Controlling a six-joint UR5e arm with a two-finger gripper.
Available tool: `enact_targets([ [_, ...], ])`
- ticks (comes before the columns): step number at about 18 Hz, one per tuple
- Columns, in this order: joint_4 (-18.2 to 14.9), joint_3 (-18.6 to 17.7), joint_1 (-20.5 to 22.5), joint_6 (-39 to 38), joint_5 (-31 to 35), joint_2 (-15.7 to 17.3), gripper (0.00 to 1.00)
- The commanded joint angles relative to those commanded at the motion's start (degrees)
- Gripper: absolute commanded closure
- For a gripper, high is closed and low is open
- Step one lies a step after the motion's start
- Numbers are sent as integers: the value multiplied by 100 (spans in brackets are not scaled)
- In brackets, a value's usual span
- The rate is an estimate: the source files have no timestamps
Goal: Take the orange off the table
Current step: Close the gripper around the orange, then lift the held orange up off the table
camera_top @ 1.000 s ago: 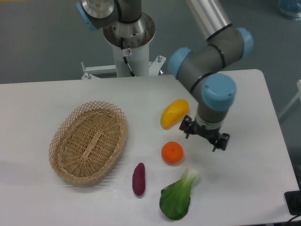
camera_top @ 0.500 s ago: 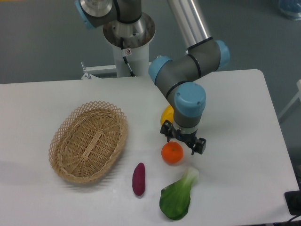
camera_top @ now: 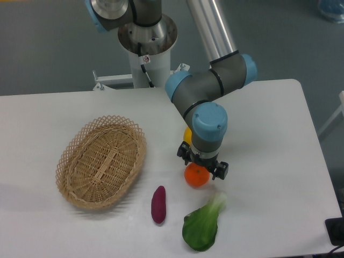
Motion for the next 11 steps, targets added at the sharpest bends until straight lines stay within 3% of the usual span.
enact_targets([
  [7, 149, 0, -44, -17, 9, -149, 1],
  [11, 281, 26, -70, -229, 26, -194, 22],
])
